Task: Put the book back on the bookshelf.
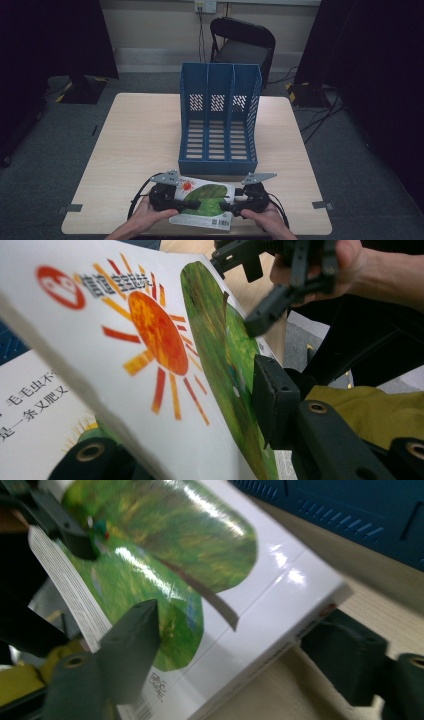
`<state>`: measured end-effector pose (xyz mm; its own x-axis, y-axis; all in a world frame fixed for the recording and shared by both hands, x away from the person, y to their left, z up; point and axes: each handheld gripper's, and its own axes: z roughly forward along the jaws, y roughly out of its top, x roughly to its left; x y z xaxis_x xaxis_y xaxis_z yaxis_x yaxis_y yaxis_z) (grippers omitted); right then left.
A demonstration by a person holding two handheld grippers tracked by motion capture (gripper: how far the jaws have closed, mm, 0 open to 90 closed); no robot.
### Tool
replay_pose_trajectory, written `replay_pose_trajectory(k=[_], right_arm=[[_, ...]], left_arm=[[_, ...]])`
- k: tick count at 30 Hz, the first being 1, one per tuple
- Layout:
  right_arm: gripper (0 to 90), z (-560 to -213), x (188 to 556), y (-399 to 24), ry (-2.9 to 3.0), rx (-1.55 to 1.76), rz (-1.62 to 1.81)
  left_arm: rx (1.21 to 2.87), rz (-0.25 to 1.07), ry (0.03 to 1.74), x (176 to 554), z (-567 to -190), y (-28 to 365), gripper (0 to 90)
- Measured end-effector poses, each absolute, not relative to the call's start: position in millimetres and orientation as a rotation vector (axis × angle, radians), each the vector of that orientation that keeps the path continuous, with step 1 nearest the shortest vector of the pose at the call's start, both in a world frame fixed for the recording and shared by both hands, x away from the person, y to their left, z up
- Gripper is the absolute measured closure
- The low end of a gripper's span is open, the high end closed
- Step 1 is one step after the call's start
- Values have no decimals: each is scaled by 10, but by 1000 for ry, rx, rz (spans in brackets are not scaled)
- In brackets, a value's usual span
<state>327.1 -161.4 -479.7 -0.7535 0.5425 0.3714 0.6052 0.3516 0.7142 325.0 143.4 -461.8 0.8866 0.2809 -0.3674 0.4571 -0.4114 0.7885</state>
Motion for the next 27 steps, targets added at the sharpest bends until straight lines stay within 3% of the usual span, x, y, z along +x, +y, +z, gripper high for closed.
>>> replay_pose_trajectory(k=[6, 14, 25, 27], right_arm=[[483, -4691, 3243, -1714, -2471, -1043, -1528], [643, -4565, 3174, -1802, -2436, -931, -1640], [631, -4541, 3160, -1656, -2470, -794, -1593], [662, -4553, 3140, -1580, -2532, -771, -1565]], left_arm=[[2048, -213, 511, 3226, -4614, 1426, 739], [2040, -162, 540, 3249, -4610, 1489, 701], [2047, -170, 528, 3285, -4648, 1506, 652], [2051, -167, 531, 3279, -4646, 1501, 637]])
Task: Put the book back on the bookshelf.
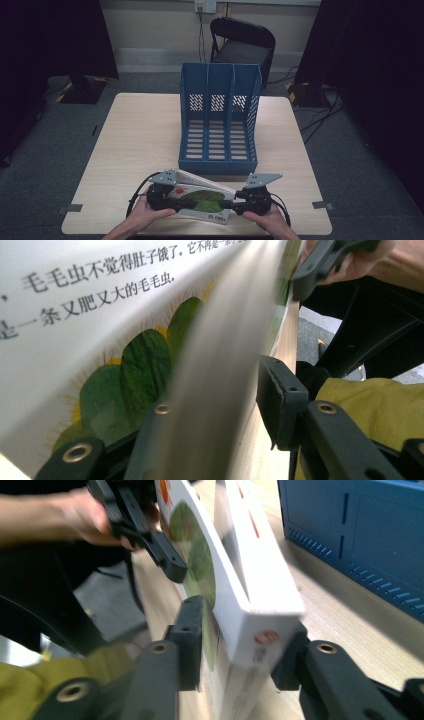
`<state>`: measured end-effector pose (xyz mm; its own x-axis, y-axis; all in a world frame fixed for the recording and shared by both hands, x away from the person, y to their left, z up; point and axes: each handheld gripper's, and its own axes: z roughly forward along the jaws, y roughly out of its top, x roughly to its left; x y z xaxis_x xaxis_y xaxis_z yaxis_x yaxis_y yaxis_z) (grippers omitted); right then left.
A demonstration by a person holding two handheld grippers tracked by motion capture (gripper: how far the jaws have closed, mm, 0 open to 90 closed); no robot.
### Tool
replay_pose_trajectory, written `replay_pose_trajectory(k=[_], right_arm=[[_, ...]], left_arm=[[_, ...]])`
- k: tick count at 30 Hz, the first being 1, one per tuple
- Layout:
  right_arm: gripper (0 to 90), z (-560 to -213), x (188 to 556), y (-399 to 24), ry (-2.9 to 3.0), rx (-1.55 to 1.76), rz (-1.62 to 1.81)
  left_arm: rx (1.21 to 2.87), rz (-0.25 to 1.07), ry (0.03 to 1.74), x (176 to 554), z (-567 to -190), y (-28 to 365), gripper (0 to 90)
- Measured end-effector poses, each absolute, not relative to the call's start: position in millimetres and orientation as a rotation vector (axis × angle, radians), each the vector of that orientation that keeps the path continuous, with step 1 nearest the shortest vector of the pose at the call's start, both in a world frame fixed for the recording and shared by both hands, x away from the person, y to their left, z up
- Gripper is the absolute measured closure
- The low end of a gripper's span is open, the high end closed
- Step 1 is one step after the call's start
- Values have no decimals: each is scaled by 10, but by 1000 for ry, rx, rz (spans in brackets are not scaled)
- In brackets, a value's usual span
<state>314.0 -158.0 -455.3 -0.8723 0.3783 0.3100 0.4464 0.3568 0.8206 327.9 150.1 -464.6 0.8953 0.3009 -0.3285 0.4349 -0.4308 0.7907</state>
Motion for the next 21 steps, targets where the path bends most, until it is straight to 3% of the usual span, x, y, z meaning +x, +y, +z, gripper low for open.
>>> replay_pose_trajectory(k=[18, 21], right_arm=[[707, -4400, 3058, -1650, -2653, -711, -1602], [726, -4431, 3035, -1673, -2662, -724, -1587]], left_arm=[[2011, -79, 621, 3321, -4554, 1728, 591], [2010, -87, 674, 3352, -4573, 1807, 531]])
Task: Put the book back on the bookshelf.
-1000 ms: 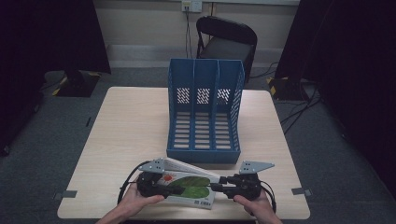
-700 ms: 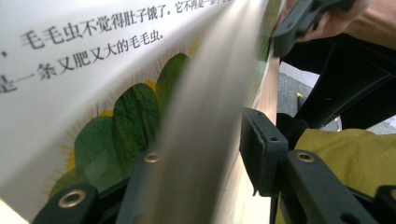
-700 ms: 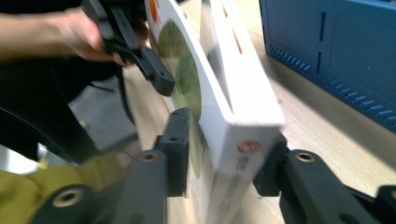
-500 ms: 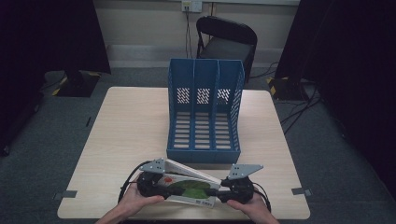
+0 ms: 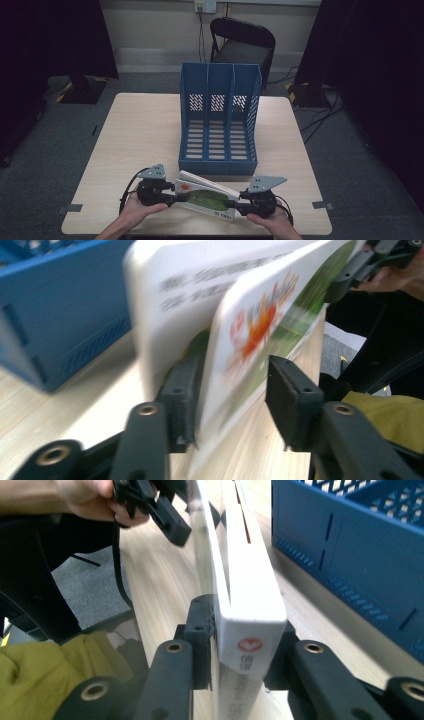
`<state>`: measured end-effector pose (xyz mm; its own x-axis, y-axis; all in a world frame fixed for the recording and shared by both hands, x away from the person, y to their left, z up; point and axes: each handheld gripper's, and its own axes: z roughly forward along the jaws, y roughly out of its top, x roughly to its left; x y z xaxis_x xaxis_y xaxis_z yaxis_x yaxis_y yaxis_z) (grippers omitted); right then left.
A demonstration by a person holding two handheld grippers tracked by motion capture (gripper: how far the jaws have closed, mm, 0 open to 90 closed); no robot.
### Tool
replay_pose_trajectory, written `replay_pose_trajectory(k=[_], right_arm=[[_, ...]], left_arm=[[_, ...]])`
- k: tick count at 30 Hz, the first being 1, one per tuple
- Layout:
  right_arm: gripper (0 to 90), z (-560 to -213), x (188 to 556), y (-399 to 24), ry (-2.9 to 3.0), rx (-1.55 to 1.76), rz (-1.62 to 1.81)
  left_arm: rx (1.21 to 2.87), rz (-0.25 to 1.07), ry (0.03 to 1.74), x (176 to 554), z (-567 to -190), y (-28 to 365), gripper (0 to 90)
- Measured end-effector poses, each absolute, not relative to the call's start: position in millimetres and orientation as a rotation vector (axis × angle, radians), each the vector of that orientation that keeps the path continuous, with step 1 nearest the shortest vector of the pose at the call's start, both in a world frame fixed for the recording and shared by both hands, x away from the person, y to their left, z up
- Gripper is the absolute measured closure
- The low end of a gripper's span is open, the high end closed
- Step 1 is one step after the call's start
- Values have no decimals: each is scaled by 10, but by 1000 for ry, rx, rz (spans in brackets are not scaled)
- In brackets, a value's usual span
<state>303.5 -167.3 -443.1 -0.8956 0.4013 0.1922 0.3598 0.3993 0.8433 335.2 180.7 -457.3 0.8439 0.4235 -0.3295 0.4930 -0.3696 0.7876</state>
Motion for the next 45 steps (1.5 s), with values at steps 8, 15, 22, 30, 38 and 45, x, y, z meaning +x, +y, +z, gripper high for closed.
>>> replay_pose_trajectory(k=[8, 15, 22, 30, 38, 45], right_arm=[[719, -4474, 2988, -1671, 2586, 731, 1572], [684, -4531, 2920, -1532, 2589, 705, 1549], [669, -4601, 2918, -1443, 2555, 743, 1530], [623, -4700, 2921, -1332, 2544, 782, 1541], [660, -4785, 2926, -1274, 2535, 791, 1515], [760, -4784, 2951, -1280, 2517, 776, 1498]], left_arm=[[2007, -70, 773, 3443, -4652, 1915, 447], [2087, -76, 750, 3430, -4744, 1669, 419], [2092, -64, 748, 3433, -4754, 1632, 417], [2096, -53, 751, 3415, -4752, 1613, 406], [2100, -46, 748, 3412, -4754, 1602, 402], [2120, -20, 743, 3409, -4756, 1556, 397]])
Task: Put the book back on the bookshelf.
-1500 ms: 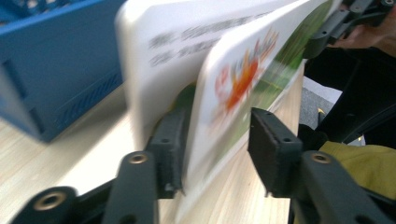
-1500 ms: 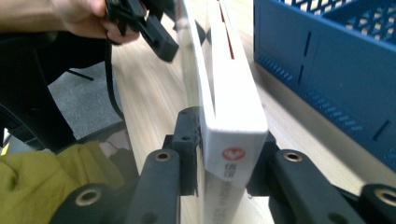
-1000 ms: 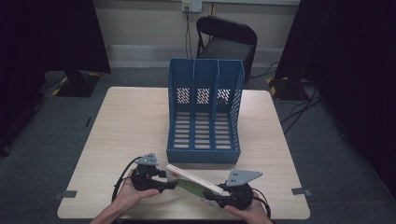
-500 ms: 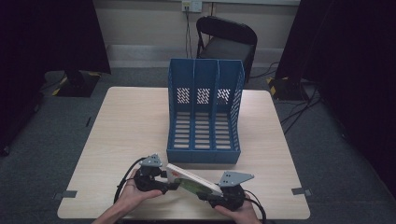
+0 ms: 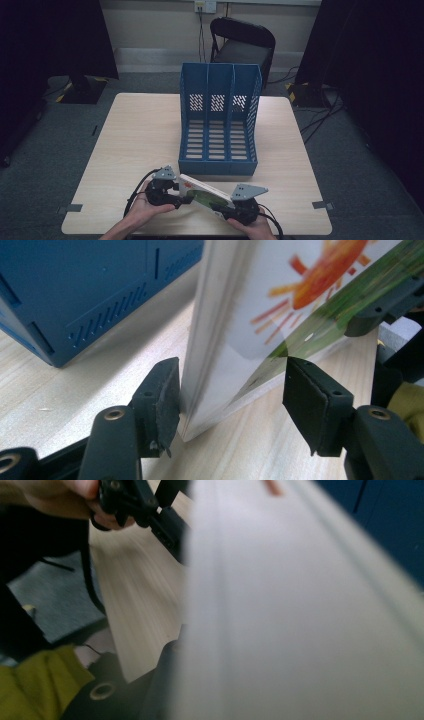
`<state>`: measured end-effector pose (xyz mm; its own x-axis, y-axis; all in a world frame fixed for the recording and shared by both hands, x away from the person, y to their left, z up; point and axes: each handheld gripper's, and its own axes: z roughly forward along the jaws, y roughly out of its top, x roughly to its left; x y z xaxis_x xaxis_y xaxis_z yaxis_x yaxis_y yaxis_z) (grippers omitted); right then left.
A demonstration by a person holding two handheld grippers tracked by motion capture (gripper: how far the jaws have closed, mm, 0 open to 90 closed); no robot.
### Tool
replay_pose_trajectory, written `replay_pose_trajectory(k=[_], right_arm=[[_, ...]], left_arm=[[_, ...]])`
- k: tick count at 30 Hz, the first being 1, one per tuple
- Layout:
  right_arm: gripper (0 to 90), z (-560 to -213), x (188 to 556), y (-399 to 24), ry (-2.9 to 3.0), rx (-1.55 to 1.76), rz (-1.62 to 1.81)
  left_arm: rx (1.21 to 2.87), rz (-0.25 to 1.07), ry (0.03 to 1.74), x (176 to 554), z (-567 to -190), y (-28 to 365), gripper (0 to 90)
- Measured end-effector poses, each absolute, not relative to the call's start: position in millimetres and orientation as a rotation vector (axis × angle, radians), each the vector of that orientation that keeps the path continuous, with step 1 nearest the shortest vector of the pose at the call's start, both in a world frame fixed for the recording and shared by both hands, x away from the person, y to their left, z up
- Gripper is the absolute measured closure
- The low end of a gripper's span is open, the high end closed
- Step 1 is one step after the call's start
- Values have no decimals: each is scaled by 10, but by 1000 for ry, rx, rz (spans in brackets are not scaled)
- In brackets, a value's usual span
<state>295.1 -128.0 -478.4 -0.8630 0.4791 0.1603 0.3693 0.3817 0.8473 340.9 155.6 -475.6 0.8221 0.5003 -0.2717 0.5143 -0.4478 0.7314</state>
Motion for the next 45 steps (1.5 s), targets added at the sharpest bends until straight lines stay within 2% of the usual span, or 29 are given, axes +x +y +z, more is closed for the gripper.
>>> replay_pose_trajectory(k=[10, 14, 18, 24, 26, 30, 32, 35, 37, 45], right_arm=[[765, -4732, 2932, -1282, 2528, 756, 1453], [766, -4703, 2936, -1308, 2519, 765, 1425], [766, -4692, 2954, -1331, 2520, 785, 1423], [766, -4677, 2963, -1346, 2527, 813, 1424], [767, -4667, 2966, -1354, 2528, 803, 1427], [767, -4651, 2962, -1362, 2540, 799, 1441], [767, -4641, 2957, -1362, 2540, 797, 1447], [767, -4616, 2946, -1370, 2530, 787, 1467], [767, -4601, 2940, -1376, 2519, 791, 1467], [767, -4579, 2937, -1405, 2515, 799, 1478]], left_arm=[[2081, 11, 782, 3394, -4694, 1664, 388], [2055, 28, 881, 3441, -4682, 1818, 374], [2027, 69, 976, 3503, -4679, 2003, 338], [2070, 164, 1057, 3632, -4708, 2227, 218], [2089, 205, 1103, 3668, -4739, 2278, 224], [2166, 188, 1172, 3728, -4841, 2309, 259], [2180, 222, 1172, 3723, -4858, 2296, 251], [2219, 292, 1134, 3719, -4891, 2256, 183], [2227, 391, 1125, 3708, -4932, 2236, 174], [2156, 444, 1087, 3689, -5028, 2265, 94]])
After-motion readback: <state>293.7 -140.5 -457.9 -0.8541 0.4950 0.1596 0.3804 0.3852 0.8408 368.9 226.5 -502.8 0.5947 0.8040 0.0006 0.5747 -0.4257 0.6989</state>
